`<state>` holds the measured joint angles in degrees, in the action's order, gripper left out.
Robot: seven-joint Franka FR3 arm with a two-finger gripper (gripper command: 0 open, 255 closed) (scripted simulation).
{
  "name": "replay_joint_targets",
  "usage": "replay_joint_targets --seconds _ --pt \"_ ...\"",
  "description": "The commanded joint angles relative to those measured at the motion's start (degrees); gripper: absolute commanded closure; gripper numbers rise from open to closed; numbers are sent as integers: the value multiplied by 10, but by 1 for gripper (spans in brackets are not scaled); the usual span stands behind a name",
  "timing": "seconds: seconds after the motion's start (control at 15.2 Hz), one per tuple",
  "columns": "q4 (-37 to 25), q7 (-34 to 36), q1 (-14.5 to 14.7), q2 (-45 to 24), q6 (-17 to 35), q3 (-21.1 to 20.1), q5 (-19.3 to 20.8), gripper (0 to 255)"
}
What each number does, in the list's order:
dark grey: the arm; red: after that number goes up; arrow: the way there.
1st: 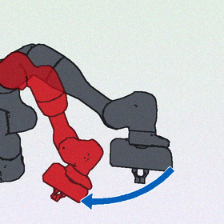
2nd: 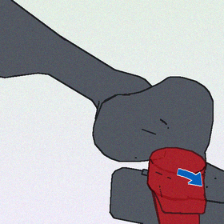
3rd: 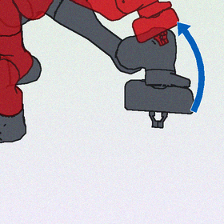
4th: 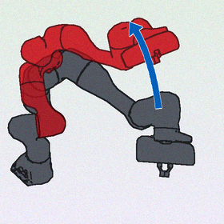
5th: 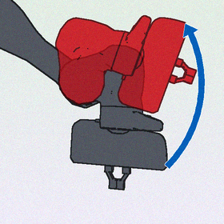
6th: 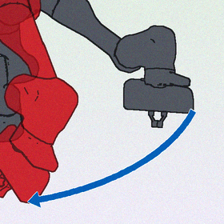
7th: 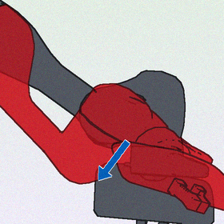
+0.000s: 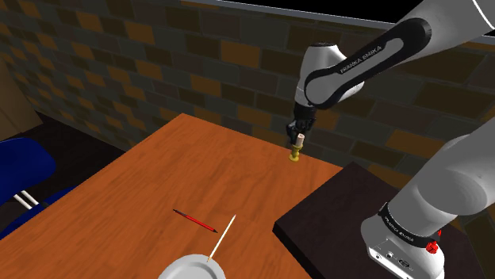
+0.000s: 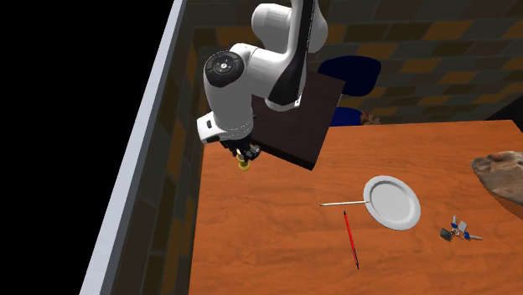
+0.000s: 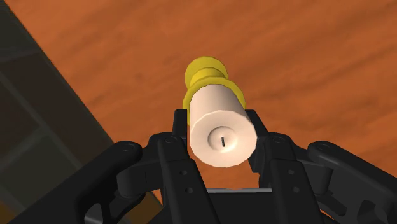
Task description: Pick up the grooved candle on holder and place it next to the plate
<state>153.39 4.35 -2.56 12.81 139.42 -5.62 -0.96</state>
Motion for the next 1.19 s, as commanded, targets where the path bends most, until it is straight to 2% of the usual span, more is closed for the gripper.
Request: replay_joint_targets --seconds 0.0,0.92,1.12 --pt "-6 -2 0 14 -21 1 -1 255" --pt "-53 -7 2 88 -142 6 -6 255" --pt "-59 37 25 84 -143 -27 -21 255"
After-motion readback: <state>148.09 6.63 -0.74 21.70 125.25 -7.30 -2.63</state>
